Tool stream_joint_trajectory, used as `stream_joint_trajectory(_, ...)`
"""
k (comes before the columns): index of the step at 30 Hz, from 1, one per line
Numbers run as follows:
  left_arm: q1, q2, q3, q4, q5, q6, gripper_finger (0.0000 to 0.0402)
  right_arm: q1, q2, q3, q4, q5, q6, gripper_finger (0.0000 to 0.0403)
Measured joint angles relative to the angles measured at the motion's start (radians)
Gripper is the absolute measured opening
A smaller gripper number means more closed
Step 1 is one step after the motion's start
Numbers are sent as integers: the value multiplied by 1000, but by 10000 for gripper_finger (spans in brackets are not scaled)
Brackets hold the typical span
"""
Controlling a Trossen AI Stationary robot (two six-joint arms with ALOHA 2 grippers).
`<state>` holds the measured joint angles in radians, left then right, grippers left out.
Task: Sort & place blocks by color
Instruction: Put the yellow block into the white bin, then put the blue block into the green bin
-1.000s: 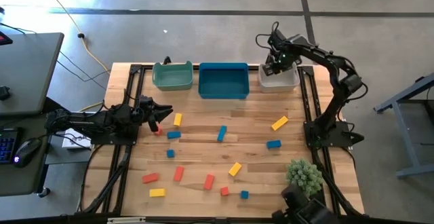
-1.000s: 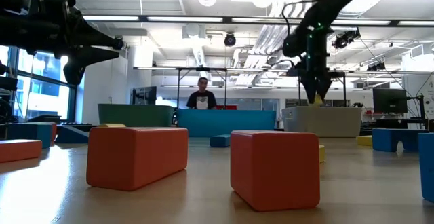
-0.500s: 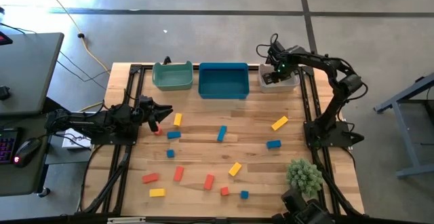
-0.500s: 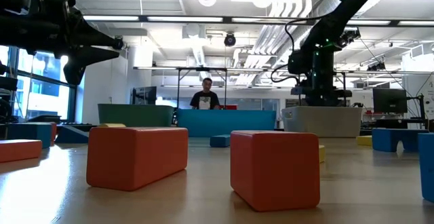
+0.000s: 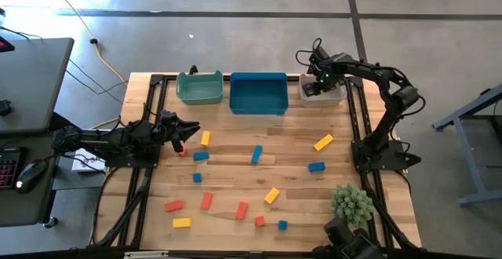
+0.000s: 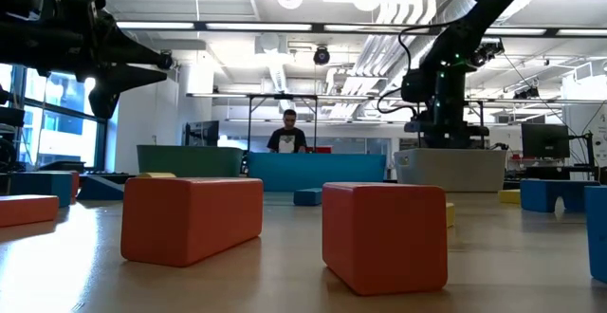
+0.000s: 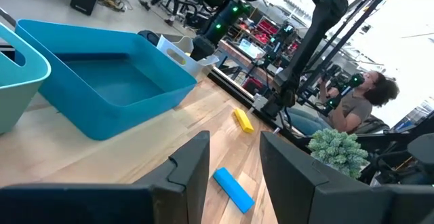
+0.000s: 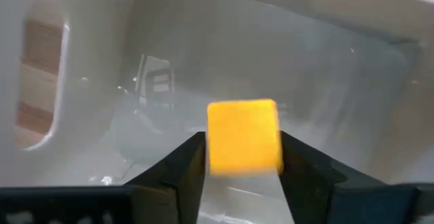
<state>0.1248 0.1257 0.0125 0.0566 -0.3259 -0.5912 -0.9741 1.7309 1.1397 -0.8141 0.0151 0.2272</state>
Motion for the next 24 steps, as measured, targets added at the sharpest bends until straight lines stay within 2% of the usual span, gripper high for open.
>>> stream_joint_trajectory(6,0,0,0,0,0,11,153,0,0,55,-36,-6,27,214)
stream_joint_trajectory(13,0,0,0,3,0,-24,193,15,0,182,-129,-7,41,222)
stream_joint_trajectory(17,0,0,25,0,0,-44,192,56,-4,269,-155,-5,37,222)
stream_joint_trajectory(20,0,0,63,-23,20,8,184,93,-4,339,-161,11,36,222)
stream_joint_trajectory(24,0,1,146,-148,63,69,176,147,-4,431,-183,56,37,222)
